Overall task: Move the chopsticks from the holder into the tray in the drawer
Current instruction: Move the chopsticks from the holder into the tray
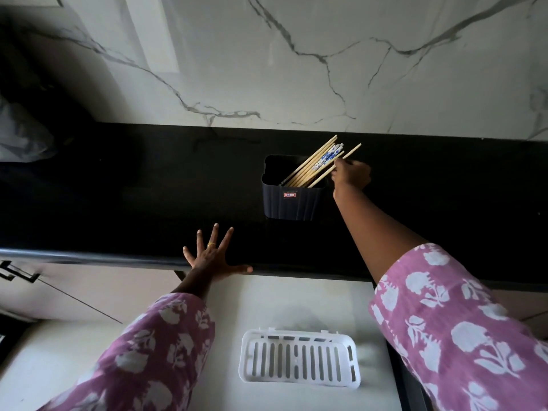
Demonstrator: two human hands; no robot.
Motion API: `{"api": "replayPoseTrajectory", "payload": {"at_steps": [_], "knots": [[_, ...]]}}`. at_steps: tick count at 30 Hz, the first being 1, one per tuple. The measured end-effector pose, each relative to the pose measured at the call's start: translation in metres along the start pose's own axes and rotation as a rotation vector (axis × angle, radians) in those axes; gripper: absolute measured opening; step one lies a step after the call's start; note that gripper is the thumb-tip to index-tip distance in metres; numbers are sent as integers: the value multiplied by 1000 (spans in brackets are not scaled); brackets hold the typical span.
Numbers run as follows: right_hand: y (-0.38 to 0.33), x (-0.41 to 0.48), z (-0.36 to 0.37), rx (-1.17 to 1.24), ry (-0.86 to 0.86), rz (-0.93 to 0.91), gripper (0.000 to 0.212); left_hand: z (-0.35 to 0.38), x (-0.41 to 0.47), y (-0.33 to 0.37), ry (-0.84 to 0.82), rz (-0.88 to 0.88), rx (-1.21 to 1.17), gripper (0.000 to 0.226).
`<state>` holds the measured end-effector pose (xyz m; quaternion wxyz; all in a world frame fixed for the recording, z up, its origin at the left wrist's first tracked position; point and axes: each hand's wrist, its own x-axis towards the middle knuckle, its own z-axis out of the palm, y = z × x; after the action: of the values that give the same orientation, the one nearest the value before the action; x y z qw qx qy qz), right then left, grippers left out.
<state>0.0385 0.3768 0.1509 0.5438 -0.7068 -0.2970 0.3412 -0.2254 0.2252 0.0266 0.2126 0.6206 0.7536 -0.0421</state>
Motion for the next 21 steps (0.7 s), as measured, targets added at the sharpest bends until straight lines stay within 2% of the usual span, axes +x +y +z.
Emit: {"api": "replayPoseTrajectory", "payload": {"at_steps": [6,8,13,15,21], "knots": [[-35,-14,-34,203,62,-132,23,-4,-5,3,12,-6,3,122],[-49,-22,-48,281,34,-196,21,-6,-5,5,13,-5,3,122],[-74,-57,-87,460,-132,-323,10,-8,-11,4,20,9,-8,121],[-75,-72,-102,492,-202,-350,14,-8,-12,5,24,17,-13,120],[-33,-119,-119,292,-557,-382,23,-9,-15,4,51,31,3,117]]}}
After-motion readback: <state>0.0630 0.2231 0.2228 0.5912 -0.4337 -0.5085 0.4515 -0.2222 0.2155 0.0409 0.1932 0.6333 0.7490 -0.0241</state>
